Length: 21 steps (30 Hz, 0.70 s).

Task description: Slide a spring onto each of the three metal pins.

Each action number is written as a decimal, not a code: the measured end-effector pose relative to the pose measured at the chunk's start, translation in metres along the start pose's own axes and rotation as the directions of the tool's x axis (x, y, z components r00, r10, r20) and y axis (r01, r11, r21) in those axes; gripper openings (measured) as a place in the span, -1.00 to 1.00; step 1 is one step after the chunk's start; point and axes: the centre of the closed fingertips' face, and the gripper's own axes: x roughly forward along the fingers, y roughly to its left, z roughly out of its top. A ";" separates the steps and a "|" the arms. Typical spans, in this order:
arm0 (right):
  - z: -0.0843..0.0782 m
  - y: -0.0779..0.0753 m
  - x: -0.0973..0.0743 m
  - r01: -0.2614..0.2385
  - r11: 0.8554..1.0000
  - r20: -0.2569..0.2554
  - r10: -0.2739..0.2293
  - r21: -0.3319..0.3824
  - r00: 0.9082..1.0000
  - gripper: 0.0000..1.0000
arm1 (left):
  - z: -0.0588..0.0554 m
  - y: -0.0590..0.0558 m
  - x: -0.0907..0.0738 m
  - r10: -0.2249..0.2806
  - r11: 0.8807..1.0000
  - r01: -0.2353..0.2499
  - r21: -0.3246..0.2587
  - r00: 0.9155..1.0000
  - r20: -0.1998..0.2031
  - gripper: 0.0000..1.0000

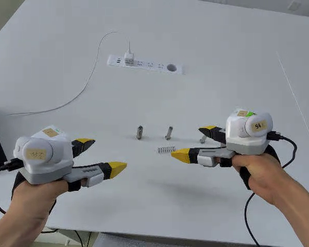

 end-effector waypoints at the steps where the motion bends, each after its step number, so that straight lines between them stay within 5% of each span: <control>1: -0.001 0.001 -0.003 -0.005 1.000 0.005 0.005 0.003 1.000 0.62 | 0.001 0.000 0.001 -0.002 1.000 0.002 0.003 1.000 -0.001 0.36; 21: -0.032 -0.019 -0.054 0.077 0.995 0.013 -0.078 0.069 0.997 0.73 | 0.003 -0.022 0.040 -0.085 0.995 0.088 0.050 0.995 -0.052 0.38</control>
